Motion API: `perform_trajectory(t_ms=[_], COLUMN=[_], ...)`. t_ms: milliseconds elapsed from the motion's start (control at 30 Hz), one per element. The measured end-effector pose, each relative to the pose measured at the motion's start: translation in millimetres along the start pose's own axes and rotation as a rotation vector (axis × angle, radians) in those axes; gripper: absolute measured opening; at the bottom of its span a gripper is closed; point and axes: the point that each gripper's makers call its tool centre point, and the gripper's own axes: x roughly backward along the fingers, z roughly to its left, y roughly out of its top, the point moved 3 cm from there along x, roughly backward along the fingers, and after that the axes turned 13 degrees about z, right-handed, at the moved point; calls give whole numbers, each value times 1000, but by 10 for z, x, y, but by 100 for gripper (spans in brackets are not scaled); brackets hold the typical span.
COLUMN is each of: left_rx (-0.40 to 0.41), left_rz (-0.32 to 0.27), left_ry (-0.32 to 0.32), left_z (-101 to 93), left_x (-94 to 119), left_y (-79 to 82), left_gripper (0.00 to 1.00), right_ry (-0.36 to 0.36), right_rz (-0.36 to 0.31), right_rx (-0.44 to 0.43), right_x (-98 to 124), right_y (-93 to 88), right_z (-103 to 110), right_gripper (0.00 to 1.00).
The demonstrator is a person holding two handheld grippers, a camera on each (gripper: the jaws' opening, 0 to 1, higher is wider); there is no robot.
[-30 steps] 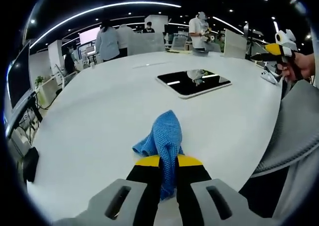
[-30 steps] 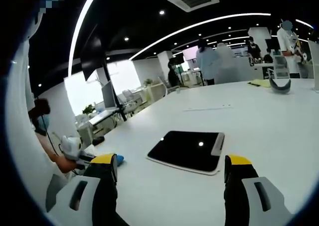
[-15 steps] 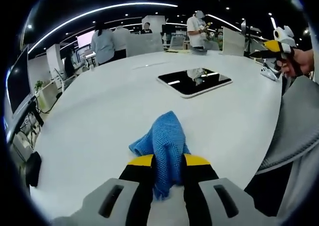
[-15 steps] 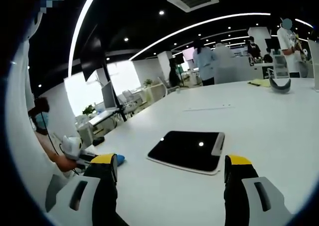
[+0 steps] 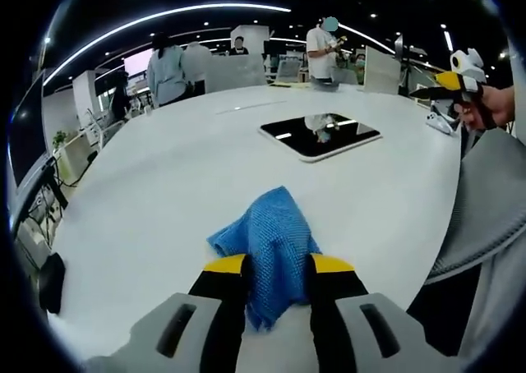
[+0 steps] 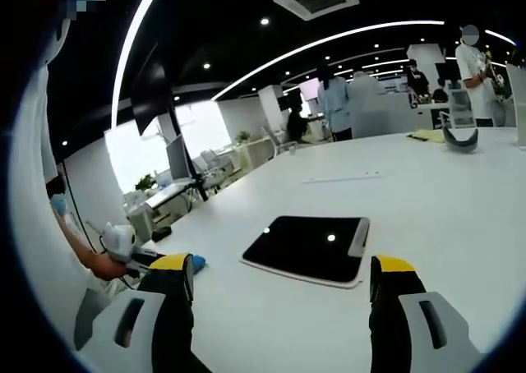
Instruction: Wipe the mirror surface with the cleaning cloth until all visible marks leave the cleaned area.
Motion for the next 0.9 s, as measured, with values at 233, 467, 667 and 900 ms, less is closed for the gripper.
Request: perform_trajectory(t_ms=[233, 467, 667, 900], left_rx=[11, 33, 33, 22], left_rz=[-11, -30, -49, -42], left_ry=[5, 19, 12, 0], left_z=[43, 125, 113, 38], left_x=[1, 0, -4, -17], left_y=[-5, -12, -13, 5], left_gripper=[36, 48, 52, 60], right_ry=[-4, -4, -4, -6], right_rz=[0, 0, 2, 2], right_rx=[-4, -6, -7, -7], right_x=[2, -3, -9, -8], right_y=[-2, -5, -14, -14], right_z=[-11, -11, -7, -14], right_gripper=[88, 88, 88, 88])
